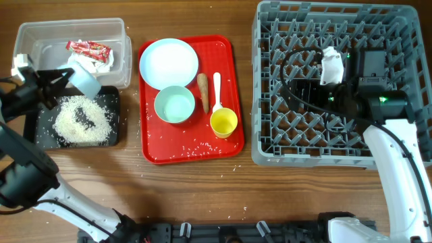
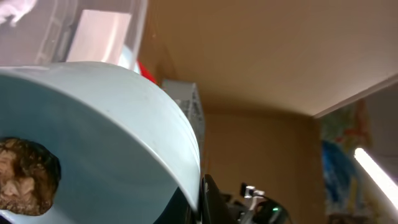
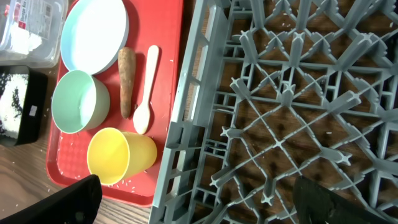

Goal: Sort waste into correct bins and load items into the dishwasher rack
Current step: 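Tip the light-blue bowl over the black tray to dump the scrap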

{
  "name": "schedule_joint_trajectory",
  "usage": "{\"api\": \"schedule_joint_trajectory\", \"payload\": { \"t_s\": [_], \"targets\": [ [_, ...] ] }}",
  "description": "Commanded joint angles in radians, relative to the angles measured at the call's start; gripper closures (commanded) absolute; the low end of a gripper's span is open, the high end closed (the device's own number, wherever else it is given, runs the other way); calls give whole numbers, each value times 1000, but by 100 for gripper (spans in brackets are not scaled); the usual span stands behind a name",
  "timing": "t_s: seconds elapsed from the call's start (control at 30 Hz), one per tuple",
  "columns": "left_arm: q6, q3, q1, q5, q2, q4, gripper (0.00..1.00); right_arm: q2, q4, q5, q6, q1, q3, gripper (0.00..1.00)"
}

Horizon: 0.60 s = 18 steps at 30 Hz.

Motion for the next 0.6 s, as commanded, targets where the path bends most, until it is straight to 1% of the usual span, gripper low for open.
{"api": "schedule_joint_trajectory", "payload": {
  "t_s": [0.0, 0.03, 0.1, 0.13, 0.2, 0.27, 0.37, 0.4, 0.43, 0.47, 0.5, 0.53, 0.57],
  "targets": [
    [-100, -3, 21, 124, -1, -3, 96, 9, 0, 14, -4, 0, 12, 0],
    [-145, -3, 22, 148, -1, -3, 96, 9, 0, 14, -4, 0, 12, 0],
    [-182, -3, 22, 179, -1, -6, 95, 9, 0, 14, -4, 0, 12, 0],
    [-224, -3, 22, 179, -1, -7, 95, 9, 0, 14, -4, 0, 12, 0],
    [-256, -3, 22, 179, -1, -17, 96, 9, 0, 14, -4, 0, 12, 0],
    [-288, -3, 23, 180, -1, -61, 96, 9, -1, 14, -4, 0, 12, 0],
    [-287, -3, 28, 173, -1, 3, 96, 9, -2, 14, -4, 0, 12, 0],
    [-274, -3, 23, 174, -7, 3, 96, 9, -1, 14, -4, 0, 12, 0],
    [-201, -3, 11, 173, -30, -26, 96, 9, -1, 14, -4, 0, 12, 0],
    [-107, -3, -10, 151, -72, -68, 96, 9, -1, 14, -3, 0, 12, 0],
    [-68, -3, -39, 75, -122, -87, 96, 9, -1, 14, -3, 0, 12, 0],
    [-68, -3, -73, -33, -172, -89, 96, 9, 0, 14, -4, 0, 12, 0],
    [-69, -3, -128, -180, -229, -94, 96, 9, 0, 14, -3, 0, 12, 0]
  ]
}}
